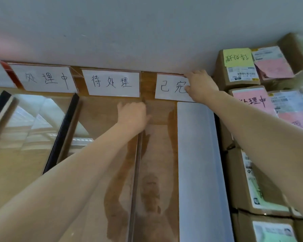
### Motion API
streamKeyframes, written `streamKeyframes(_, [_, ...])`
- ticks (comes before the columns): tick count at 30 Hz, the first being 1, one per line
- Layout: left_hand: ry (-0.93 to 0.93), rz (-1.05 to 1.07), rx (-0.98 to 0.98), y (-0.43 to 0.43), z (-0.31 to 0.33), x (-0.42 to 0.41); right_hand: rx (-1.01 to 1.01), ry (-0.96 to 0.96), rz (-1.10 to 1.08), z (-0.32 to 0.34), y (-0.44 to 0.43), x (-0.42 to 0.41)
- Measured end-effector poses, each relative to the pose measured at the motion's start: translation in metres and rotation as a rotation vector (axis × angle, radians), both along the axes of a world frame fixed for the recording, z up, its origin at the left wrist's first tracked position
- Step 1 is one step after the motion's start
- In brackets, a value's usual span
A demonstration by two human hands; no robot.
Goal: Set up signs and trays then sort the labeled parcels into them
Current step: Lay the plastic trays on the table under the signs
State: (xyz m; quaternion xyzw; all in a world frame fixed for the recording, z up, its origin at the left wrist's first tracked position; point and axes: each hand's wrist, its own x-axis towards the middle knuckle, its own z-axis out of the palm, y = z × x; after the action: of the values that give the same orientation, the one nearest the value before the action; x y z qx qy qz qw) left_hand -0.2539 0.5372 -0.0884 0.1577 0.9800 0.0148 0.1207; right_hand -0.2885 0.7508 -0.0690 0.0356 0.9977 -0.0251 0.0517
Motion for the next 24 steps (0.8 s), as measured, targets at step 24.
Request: streamKeyframes(24, [-0.015, 0.194, -0.03, 0.014, -0.024, -0.01, -0.062, -0.058, 0.09, -0.02, 0.005, -0.028])
